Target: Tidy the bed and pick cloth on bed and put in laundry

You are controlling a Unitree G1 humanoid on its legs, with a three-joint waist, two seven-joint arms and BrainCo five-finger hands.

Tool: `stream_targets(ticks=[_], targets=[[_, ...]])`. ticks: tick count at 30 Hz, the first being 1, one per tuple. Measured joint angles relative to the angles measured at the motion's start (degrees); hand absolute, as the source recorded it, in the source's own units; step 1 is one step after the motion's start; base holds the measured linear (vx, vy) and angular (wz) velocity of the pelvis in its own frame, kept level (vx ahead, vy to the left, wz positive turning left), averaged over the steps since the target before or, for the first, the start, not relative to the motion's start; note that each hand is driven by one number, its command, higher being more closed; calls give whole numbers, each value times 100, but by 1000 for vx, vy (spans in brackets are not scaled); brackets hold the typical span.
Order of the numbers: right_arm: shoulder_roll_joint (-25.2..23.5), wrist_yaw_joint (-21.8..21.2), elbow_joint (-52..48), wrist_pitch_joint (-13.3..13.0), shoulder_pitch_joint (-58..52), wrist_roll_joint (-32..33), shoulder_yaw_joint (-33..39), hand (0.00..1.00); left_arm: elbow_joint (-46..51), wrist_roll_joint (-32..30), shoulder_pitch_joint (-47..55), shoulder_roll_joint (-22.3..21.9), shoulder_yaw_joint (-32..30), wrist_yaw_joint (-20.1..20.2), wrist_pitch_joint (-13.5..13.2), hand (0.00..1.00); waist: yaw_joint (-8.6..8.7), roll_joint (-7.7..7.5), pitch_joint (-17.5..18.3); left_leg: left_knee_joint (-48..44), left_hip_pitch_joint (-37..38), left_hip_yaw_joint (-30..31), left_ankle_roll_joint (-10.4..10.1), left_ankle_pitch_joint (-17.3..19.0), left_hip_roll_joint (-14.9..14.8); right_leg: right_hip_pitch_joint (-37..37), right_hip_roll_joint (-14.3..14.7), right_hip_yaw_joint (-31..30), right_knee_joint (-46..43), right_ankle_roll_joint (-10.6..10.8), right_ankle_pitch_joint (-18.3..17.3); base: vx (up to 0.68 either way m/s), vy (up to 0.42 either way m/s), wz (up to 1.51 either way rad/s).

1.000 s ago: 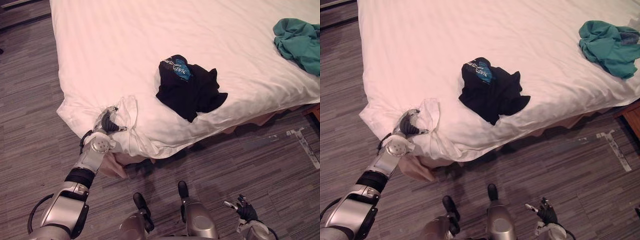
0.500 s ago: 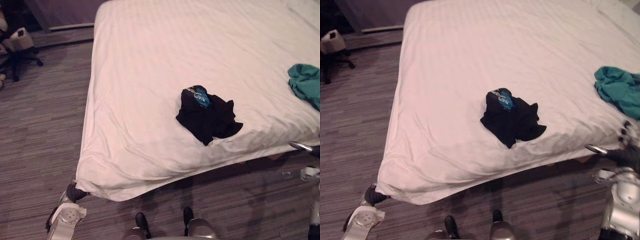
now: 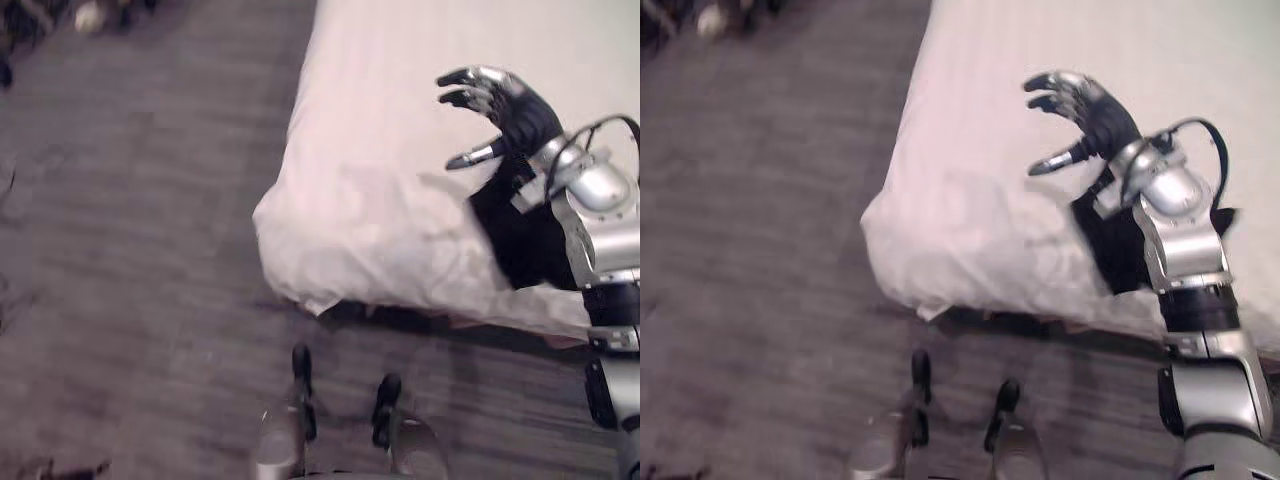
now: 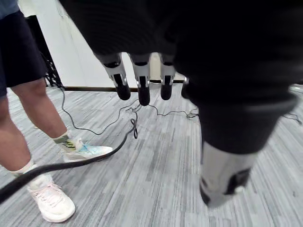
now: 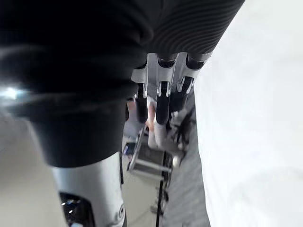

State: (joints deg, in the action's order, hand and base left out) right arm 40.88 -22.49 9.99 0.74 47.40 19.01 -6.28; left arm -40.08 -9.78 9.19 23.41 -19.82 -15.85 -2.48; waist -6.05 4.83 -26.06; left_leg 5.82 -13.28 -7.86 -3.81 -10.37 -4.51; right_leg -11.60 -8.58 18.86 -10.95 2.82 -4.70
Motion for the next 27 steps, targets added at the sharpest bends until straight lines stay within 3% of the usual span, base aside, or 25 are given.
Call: stream_targets(ticks=[4,6,10,14,19,21,23,24,27], targets=[[-544,252,117,502,67,143,-610,100,608,598,-476,-195,1394,163,-460,0,-28,119,-72,0,-415,51,78,-78,212,-458,-248,70,-223,97,-60,22,59,18],[-813,423,372,663,223,195,-743,100,790,907,-809,-443,2129,234,-625,0,-80,285,-148,0,-623,69,125,-113,296,-703,-354,95,-355,124,-77,5,45,13],[-1194,685,591,610,559,261,-721,100,896,1337,-1142,-836,3019,248,-681,0,-168,544,-249,0,-929,70,197,-167,357,-1079,-453,100,-512,148,-86,-13,20,4],[-1531,399,974,398,491,357,-558,100,793,1663,-1179,-1103,3462,248,-677,0,-183,695,-222,-3,-944,57,196,-173,374,-1143,-486,59,-591,165,-109,3,-4,-2],[-1861,-600,1194,9,-308,-23,-819,100,282,1667,-1171,-1188,3492,226,-852,0,13,698,-217,-3,-617,35,150,-130,382,-886,-508,-15,-675,195,-215,27,-31,-5],[-1837,-840,1502,77,-835,-621,-1622,100,221,1662,-1160,-1196,3428,217,-909,0,55,671,-209,-11,-410,8,113,-64,383,-696,-521,-22,-673,219,-263,47,-37,-6],[-1959,-981,2434,414,-1792,-1424,-2625,100,229,1653,-1155,-1198,3254,199,-990,0,60,640,-210,-5,-228,10,109,-18,384,-505,-526,-4,-677,228,-346,46,-35,3],[-1989,-1040,2551,471,-2036,-1499,-2829,100,229,1653,-1144,-1197,3189,192,-992,0,65,624,-219,-3,-206,8,107,-14,380,-481,-521,3,-677,223,-351,84,-52,-2],[-2161,-1307,2348,405,-2590,-1690,-3680,100,202,1647,-902,-1118,2892,106,-949,0,288,355,-237,1,-2,-96,109,-6,319,-278,-444,-25,-588,202,-317,67,-48,-19]])
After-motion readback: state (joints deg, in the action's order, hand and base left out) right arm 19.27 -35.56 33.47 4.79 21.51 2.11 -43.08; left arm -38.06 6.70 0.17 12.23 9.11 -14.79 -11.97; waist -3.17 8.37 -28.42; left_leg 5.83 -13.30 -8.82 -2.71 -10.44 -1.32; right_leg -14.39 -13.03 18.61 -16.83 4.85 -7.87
